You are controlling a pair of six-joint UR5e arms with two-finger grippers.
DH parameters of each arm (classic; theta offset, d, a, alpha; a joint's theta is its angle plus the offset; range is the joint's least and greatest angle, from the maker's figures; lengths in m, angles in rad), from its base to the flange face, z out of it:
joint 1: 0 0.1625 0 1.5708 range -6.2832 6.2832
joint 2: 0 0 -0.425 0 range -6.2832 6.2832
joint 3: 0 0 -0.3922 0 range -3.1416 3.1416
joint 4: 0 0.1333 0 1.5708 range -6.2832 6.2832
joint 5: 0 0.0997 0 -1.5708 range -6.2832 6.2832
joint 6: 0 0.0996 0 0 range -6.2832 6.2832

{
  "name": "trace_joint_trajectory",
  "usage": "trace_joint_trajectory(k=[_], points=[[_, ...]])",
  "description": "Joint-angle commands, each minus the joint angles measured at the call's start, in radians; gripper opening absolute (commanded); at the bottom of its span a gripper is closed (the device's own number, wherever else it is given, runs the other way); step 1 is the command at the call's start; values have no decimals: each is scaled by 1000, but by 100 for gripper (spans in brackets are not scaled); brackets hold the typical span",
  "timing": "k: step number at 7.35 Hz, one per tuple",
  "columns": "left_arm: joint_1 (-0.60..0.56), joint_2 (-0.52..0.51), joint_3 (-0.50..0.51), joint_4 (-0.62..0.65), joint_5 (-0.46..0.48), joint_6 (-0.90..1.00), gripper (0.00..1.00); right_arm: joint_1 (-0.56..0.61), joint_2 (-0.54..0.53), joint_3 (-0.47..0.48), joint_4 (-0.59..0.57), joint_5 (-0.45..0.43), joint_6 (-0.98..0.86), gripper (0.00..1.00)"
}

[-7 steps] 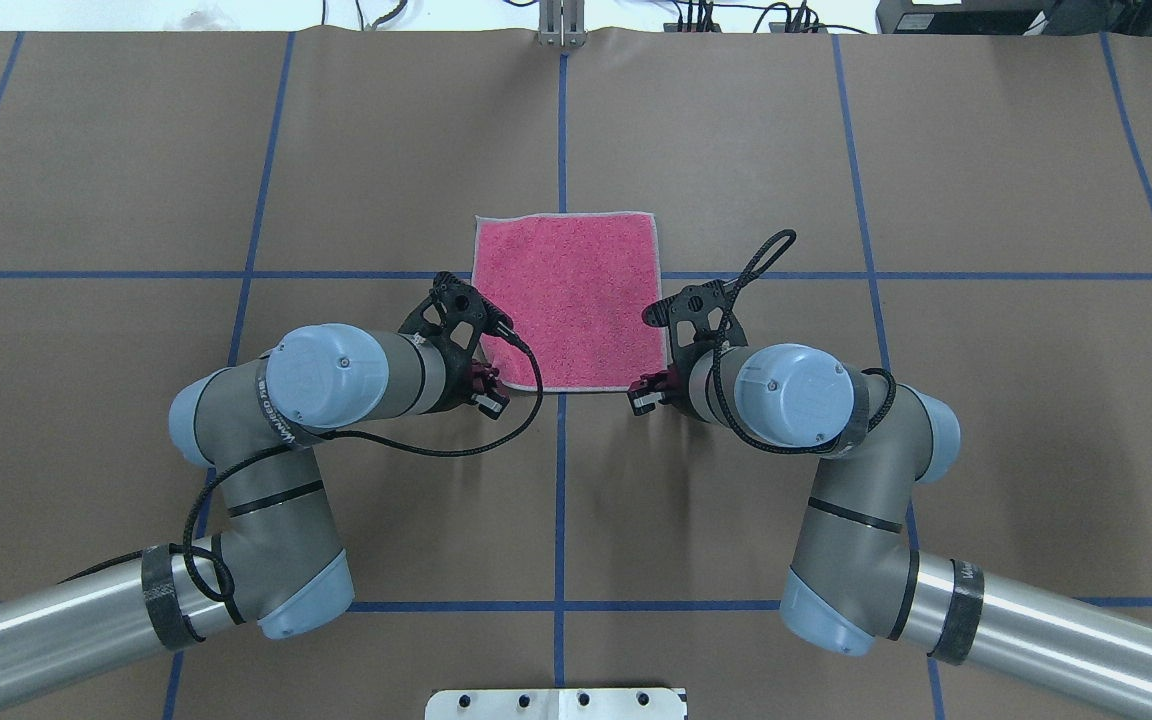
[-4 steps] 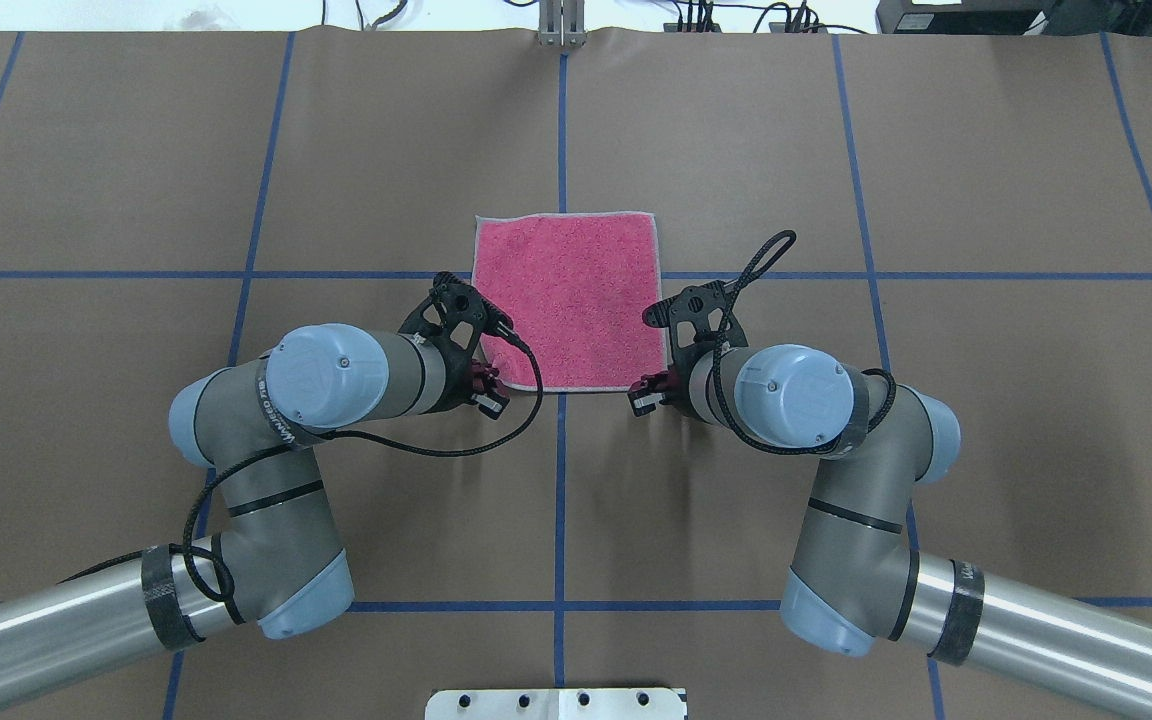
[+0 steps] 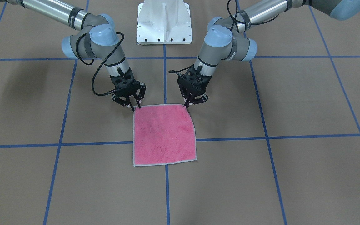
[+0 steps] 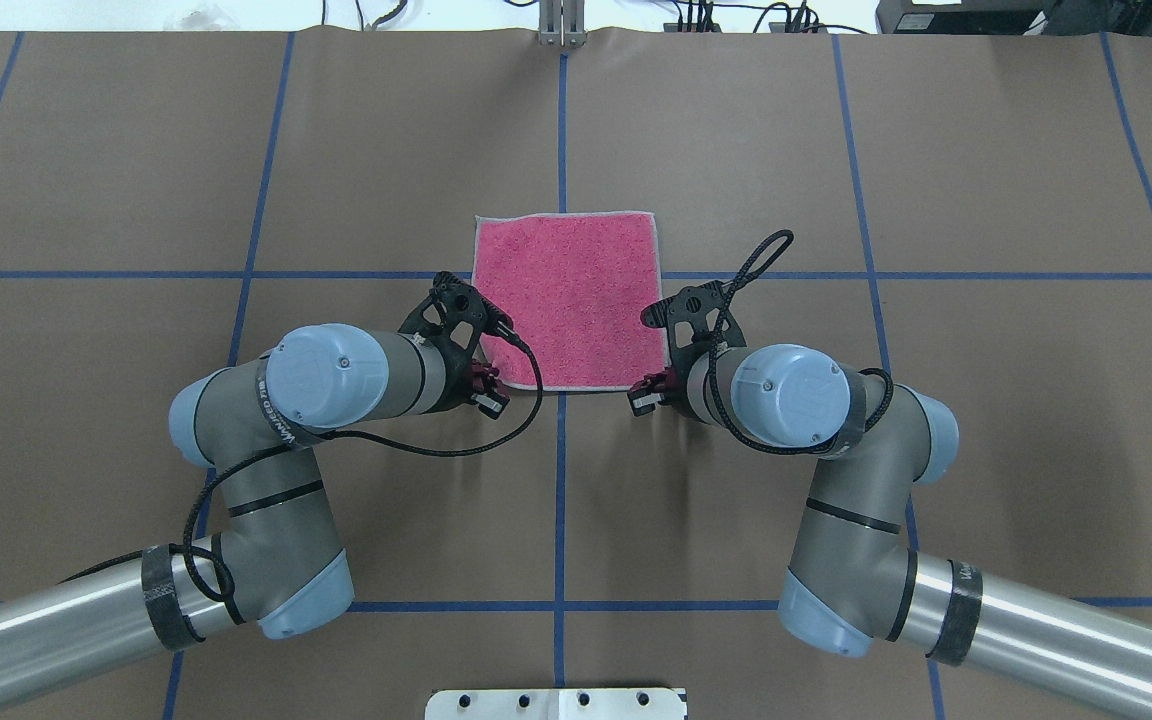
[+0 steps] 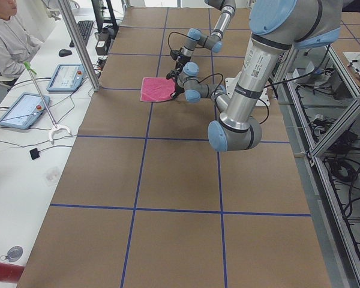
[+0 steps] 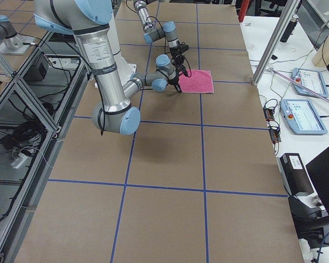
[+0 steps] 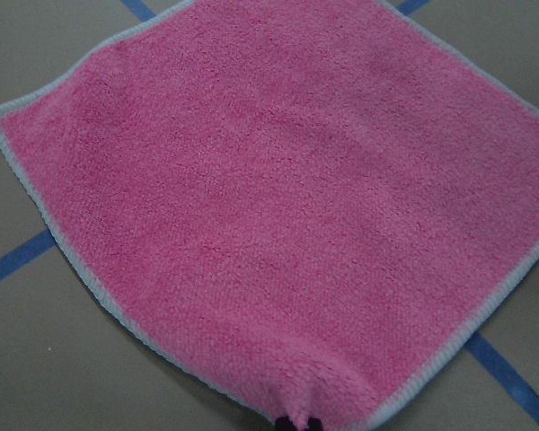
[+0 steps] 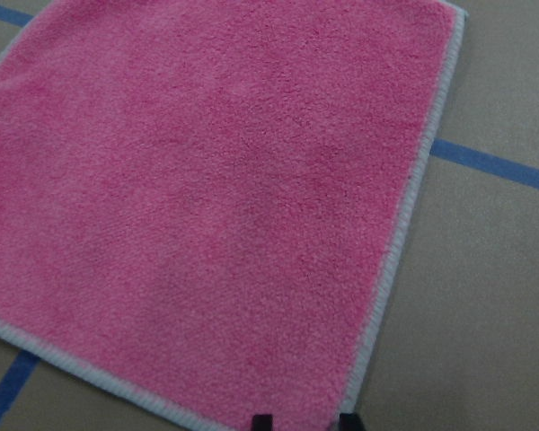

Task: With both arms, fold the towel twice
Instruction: 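Close both grippers on the towel's near corners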

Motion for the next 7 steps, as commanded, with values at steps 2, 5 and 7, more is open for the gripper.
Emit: trace_joint_trajectory(k=[2, 5, 7], points=[[0, 0, 0, 0, -1, 0, 1, 0, 0, 0, -2, 0, 0, 18], [0, -2, -1, 0, -1, 0, 1, 0, 0, 34, -40, 6, 0, 3], [0, -2, -8, -8, -1, -2, 0, 1, 0, 48, -53, 8, 0, 2]])
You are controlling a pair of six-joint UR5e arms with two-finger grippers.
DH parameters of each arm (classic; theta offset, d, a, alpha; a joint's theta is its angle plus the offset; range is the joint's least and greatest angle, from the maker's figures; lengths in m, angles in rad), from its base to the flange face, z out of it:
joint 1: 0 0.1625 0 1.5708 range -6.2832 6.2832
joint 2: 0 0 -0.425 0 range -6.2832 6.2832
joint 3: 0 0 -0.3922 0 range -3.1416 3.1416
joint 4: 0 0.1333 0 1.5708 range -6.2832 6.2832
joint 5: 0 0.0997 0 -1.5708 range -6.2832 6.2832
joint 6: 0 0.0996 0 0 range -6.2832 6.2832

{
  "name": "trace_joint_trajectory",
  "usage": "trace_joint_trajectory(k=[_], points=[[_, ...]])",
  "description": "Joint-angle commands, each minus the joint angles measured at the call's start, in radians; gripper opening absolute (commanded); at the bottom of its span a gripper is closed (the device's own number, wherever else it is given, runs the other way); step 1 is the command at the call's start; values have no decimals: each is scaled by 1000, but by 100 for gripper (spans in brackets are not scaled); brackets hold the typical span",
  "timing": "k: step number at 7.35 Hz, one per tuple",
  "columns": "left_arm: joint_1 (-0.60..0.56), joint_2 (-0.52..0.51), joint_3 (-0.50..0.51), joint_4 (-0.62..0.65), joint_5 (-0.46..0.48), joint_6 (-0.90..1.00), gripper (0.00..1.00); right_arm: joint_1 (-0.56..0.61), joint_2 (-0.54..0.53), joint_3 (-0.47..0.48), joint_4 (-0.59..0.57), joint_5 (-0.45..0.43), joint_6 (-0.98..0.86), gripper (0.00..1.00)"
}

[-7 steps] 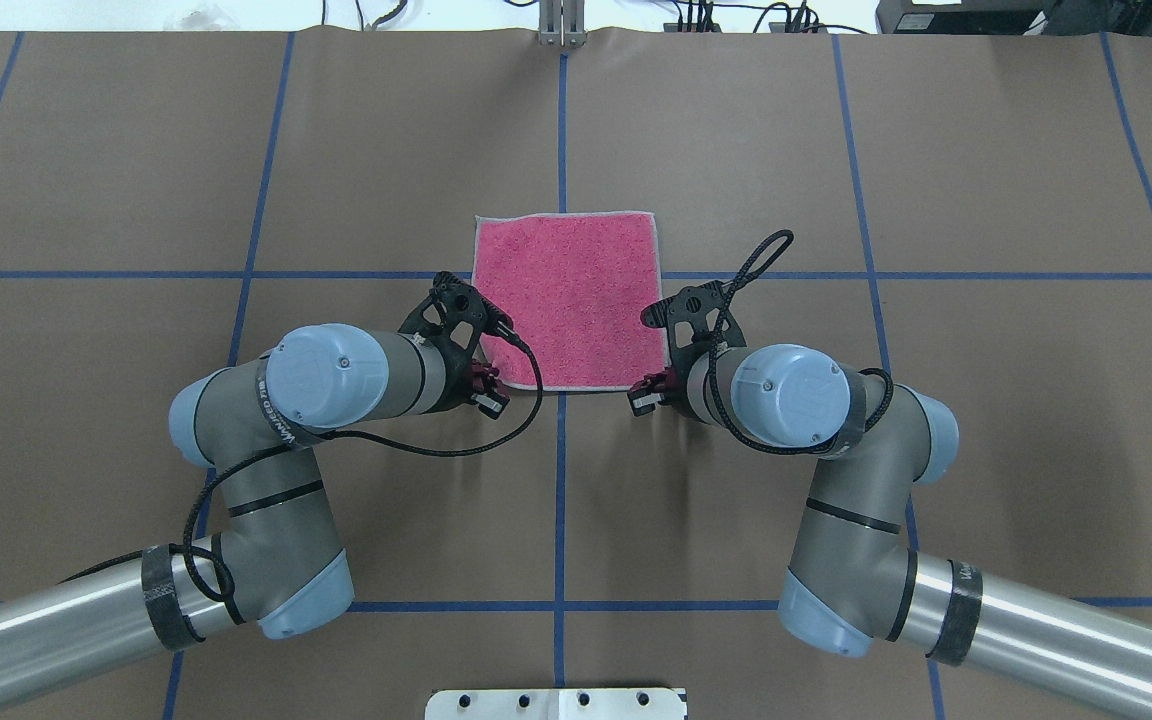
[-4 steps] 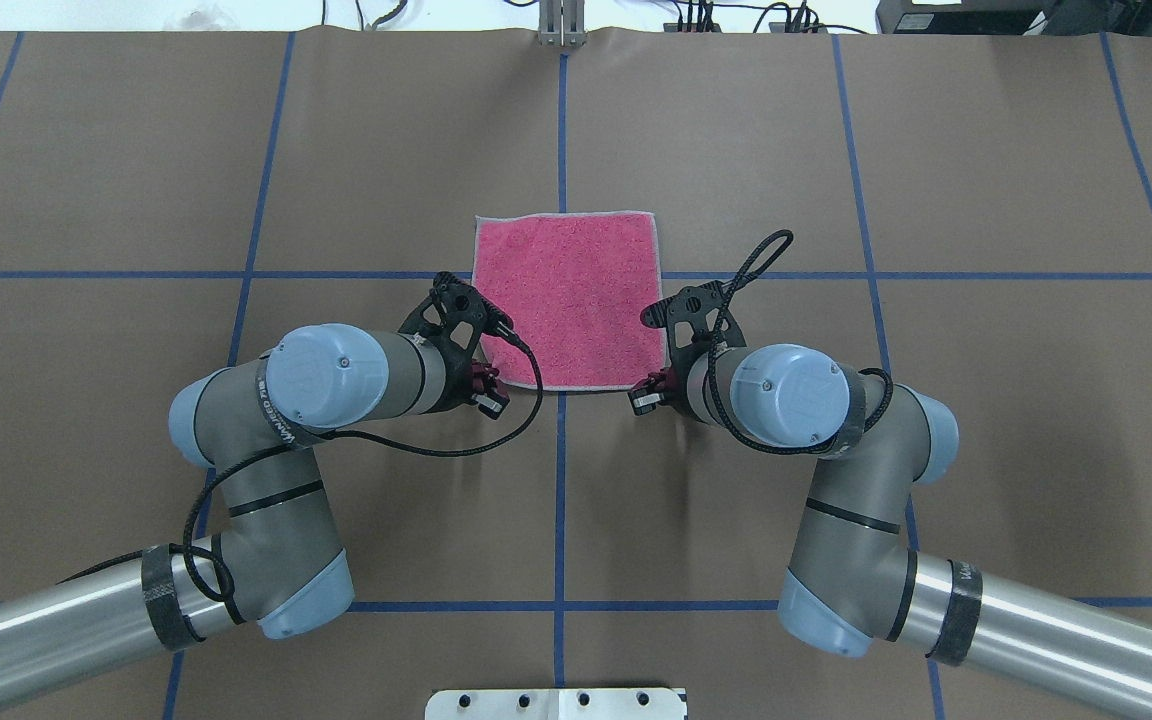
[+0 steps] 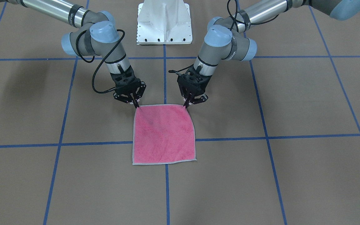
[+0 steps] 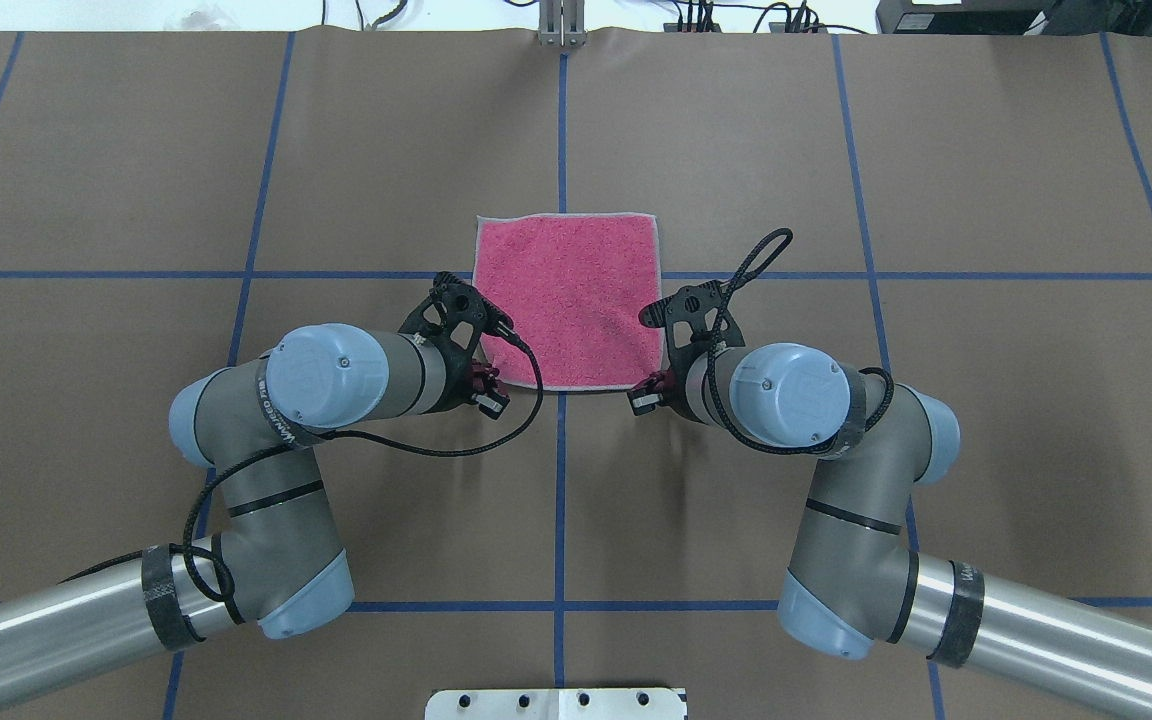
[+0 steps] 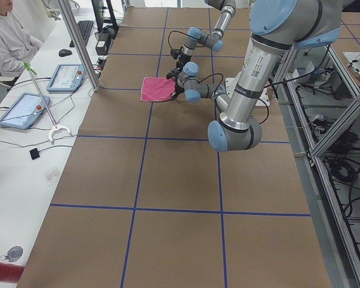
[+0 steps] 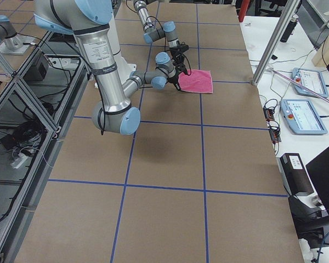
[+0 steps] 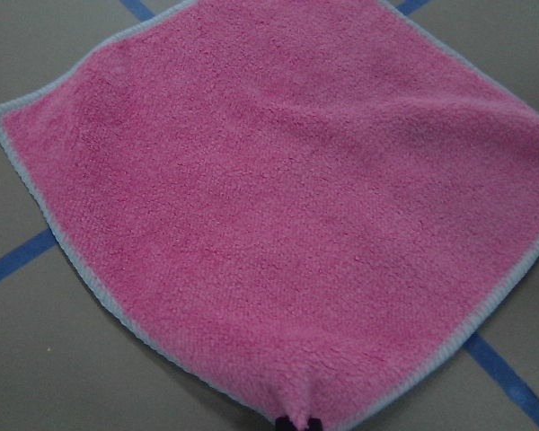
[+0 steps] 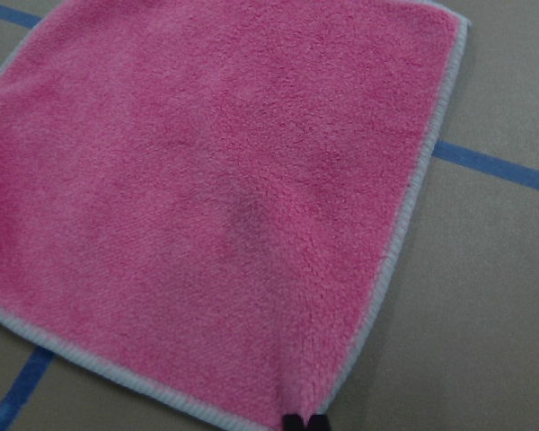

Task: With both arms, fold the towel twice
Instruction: 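Close both grippers on the towel's near corners, then lift the near edge with both grippers and fold it toward the far edge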

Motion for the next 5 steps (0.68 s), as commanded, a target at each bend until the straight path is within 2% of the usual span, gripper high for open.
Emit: trace_joint_trajectory(k=[1, 3, 5], points=[[-2, 1, -12, -19, -3, -1, 0, 2, -2, 20, -10, 4, -2, 2], [-5, 17, -64, -19, -8, -3, 0, 4, -12, 45, -15, 4, 0, 3], [-5, 20, -95, -18, -9, -4, 0, 1, -14, 121, -85, 16, 2, 0]])
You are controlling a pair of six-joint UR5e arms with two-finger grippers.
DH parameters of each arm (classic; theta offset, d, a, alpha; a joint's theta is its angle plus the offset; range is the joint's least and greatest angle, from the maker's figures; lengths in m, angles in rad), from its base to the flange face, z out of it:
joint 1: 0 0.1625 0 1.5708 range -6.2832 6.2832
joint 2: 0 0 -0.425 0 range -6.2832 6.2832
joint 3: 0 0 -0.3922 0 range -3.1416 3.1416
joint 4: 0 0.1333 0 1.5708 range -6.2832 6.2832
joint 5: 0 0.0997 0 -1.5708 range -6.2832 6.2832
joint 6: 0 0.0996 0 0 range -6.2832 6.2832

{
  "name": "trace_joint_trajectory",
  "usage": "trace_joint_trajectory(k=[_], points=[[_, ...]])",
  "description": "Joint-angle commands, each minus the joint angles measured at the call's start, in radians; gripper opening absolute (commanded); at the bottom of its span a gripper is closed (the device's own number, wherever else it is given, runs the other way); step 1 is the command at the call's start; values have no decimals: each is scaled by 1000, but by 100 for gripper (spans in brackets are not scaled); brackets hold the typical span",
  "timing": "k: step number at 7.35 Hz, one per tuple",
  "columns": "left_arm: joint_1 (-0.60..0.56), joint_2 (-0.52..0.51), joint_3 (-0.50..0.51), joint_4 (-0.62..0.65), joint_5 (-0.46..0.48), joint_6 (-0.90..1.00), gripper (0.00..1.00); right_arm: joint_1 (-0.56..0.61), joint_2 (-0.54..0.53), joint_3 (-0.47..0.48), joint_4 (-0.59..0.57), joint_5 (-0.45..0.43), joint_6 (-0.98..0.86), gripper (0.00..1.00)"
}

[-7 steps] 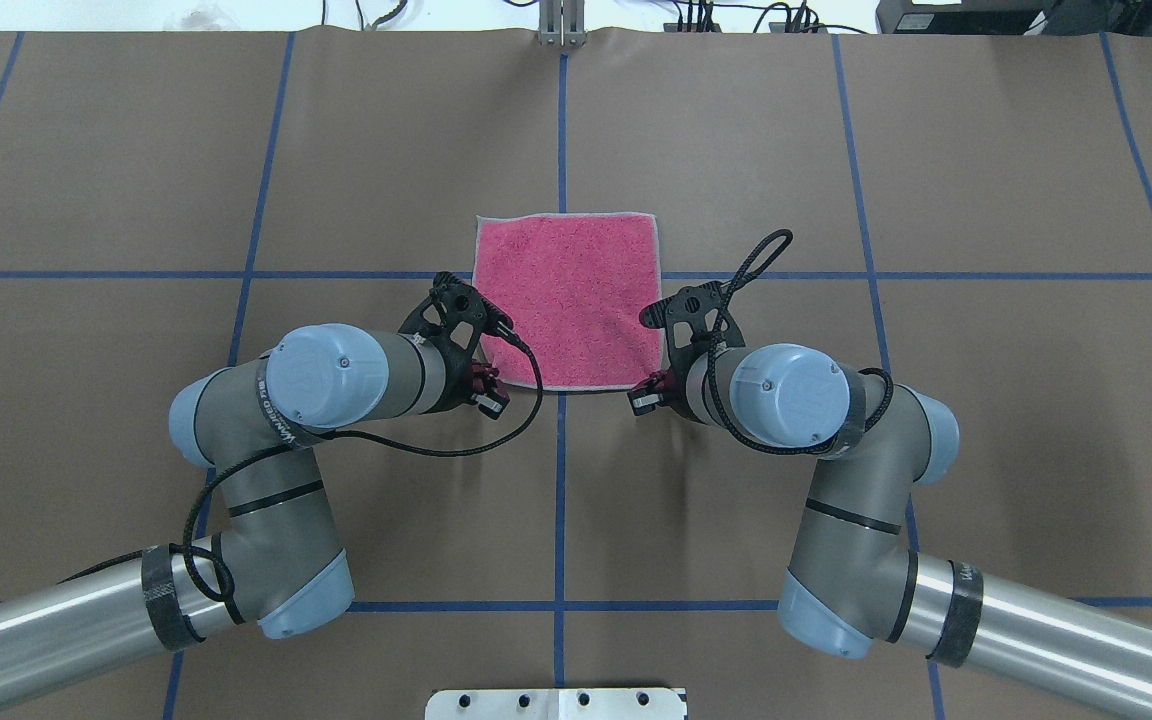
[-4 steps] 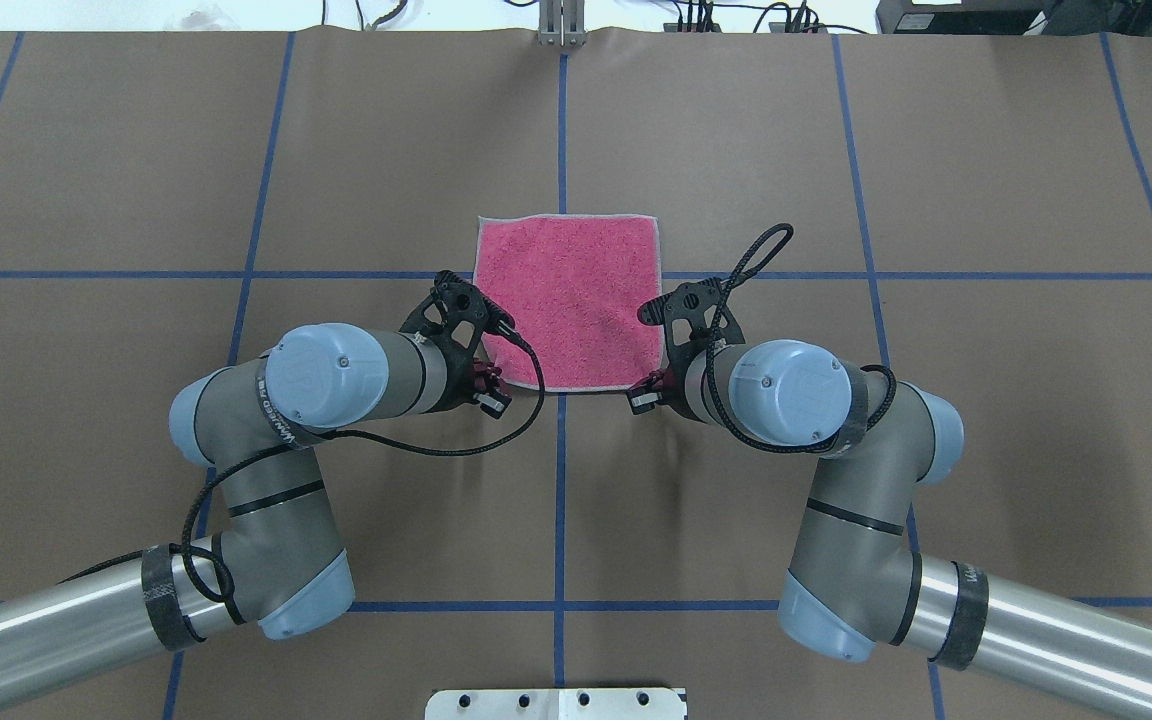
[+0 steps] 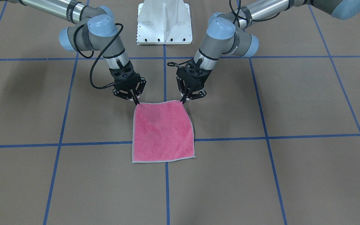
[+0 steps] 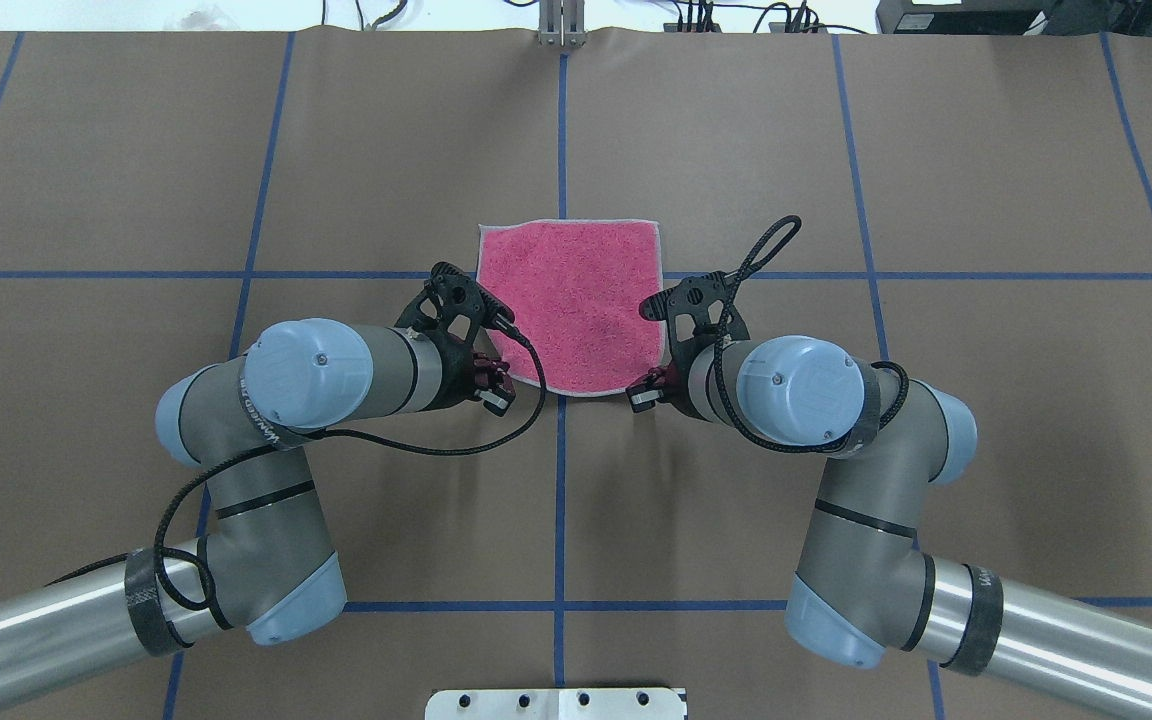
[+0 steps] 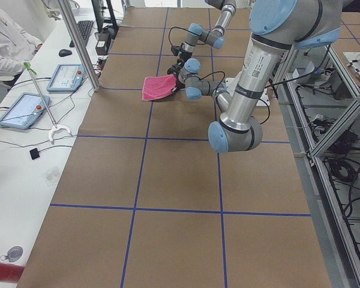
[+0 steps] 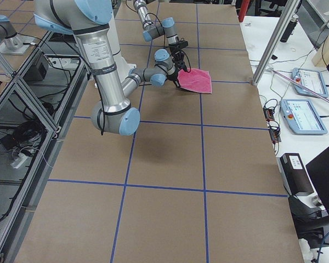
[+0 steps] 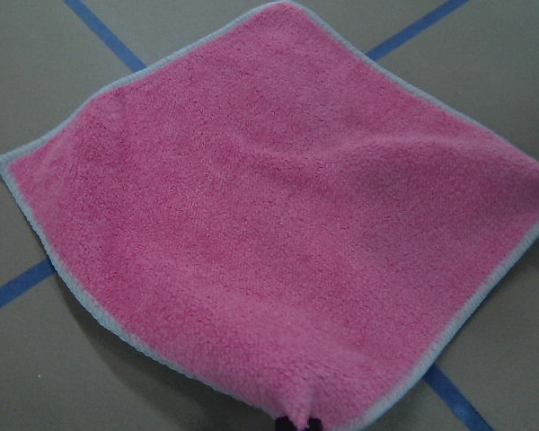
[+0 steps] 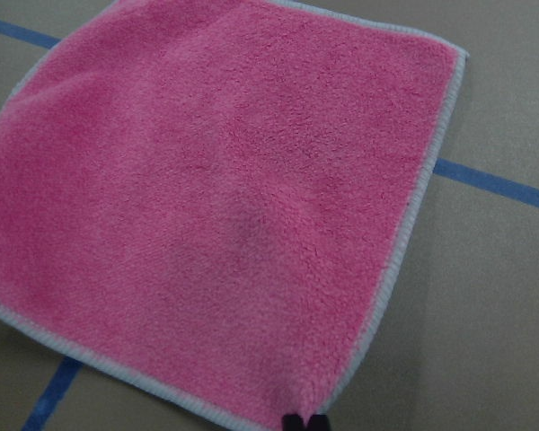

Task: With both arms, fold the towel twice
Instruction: 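Lift the near edge with both grippers and fold it toward the far edge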

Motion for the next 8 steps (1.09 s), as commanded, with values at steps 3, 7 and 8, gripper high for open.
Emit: trace_joint_trajectory(k=[3, 7, 8], points=[[4, 65, -123, 7, -6, -1, 0, -10, -4, 80, -57, 29, 1, 0], [-8, 67, -113, 16, -38, -19, 0, 13, 7, 83, -58, 74, 1, 0], [-12, 65, -110, 18, -38, -53, 0, 22, 7, 80, -58, 74, 0, 0]])
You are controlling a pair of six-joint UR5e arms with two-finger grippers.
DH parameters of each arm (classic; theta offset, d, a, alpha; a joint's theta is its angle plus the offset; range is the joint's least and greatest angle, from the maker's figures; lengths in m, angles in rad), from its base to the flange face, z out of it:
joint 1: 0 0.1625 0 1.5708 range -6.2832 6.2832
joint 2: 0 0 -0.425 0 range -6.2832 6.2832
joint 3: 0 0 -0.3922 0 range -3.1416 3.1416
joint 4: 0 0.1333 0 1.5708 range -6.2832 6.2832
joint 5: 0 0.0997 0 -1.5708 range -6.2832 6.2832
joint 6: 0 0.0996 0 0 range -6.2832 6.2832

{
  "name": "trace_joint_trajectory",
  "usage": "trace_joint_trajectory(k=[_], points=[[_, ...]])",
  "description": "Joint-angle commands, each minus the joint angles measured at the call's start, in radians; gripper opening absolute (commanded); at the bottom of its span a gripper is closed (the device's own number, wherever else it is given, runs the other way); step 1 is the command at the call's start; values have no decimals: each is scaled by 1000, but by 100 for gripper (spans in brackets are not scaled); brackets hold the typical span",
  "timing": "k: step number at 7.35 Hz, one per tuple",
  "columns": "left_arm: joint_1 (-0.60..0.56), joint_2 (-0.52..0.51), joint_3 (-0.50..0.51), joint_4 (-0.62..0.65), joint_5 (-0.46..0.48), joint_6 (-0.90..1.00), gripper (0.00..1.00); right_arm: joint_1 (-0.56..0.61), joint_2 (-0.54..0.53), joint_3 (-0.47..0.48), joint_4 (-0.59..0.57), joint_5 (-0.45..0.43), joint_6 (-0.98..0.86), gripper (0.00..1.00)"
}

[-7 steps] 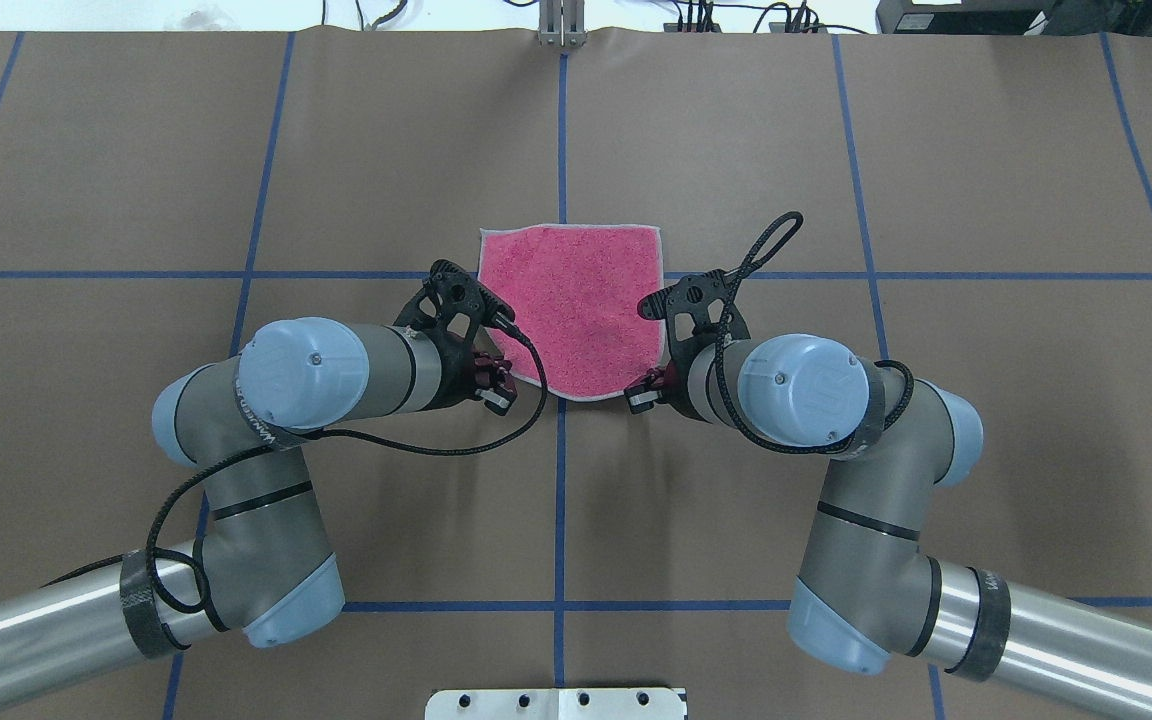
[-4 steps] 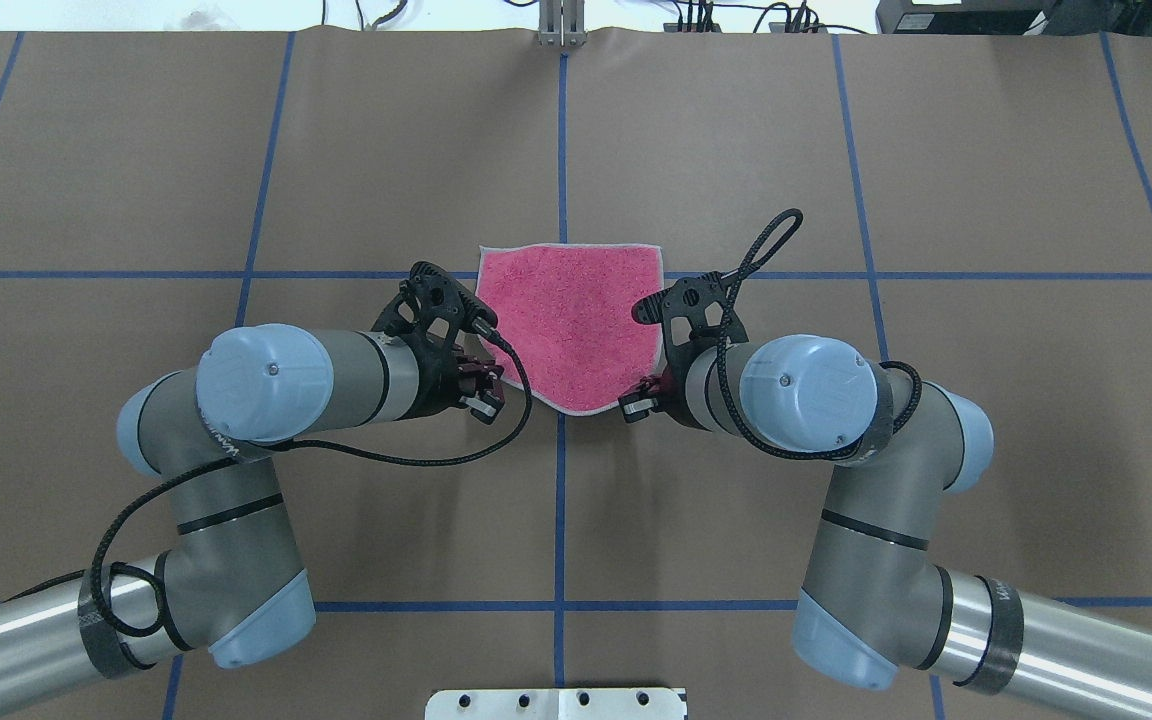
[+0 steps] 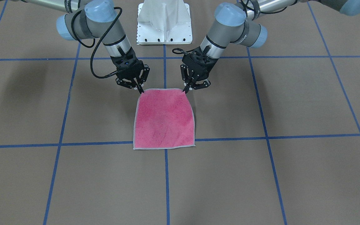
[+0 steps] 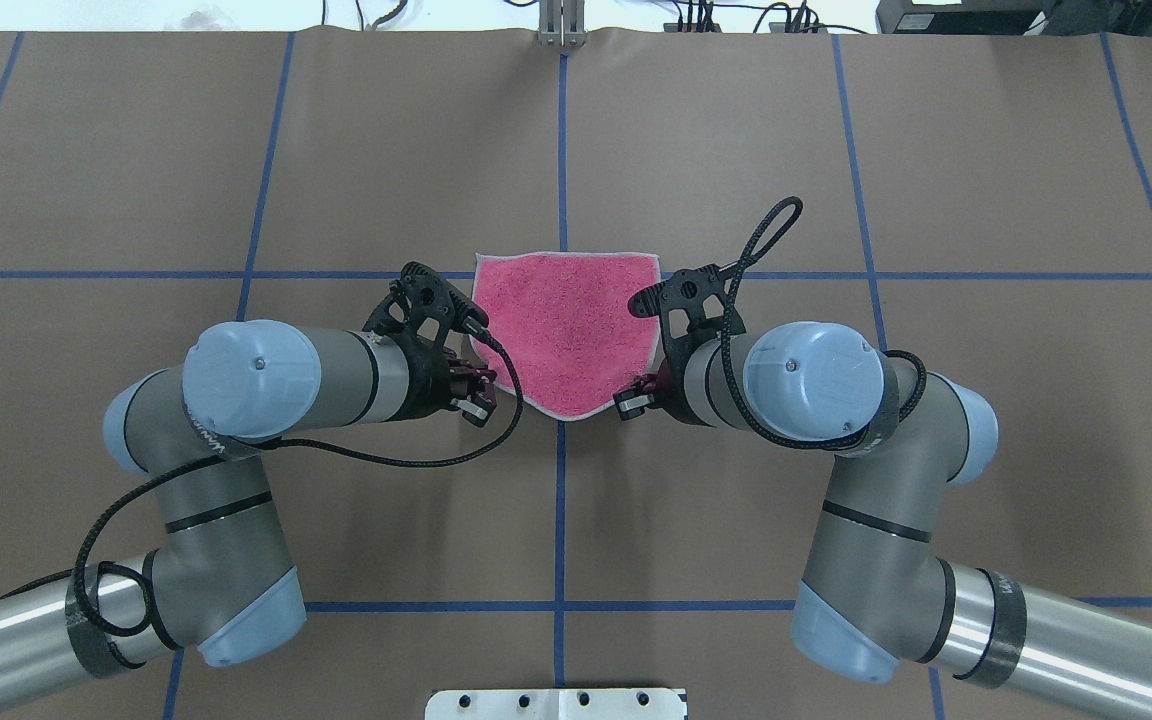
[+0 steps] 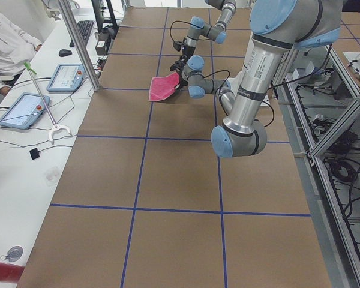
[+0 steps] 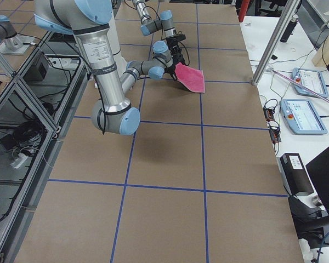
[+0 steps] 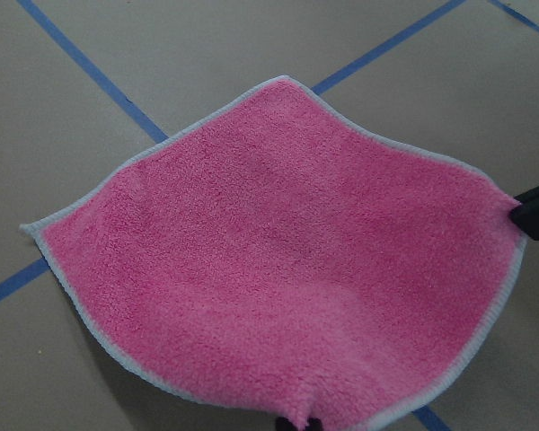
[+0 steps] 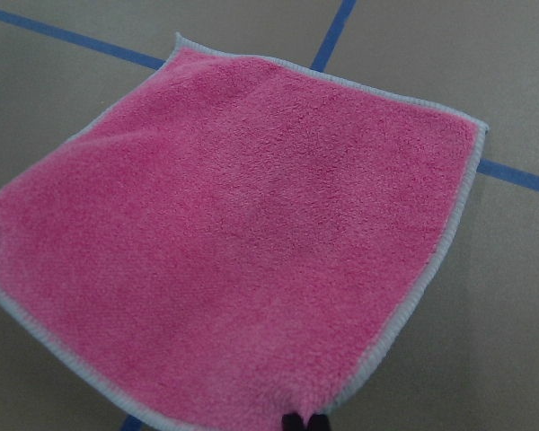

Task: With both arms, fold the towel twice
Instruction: 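Lift the near edge with both grippers and fold it toward the far edge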

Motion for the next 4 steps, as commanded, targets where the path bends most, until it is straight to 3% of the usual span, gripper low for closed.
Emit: trace_joint_trajectory(k=[1, 4], points=[[-11, 0, 6, 2, -1, -33, 0, 25, 1, -7, -2, 3, -1, 0], [-44, -3, 21, 2, 1, -36, 0, 51, 6, -29, 0, 3, 0, 0]])
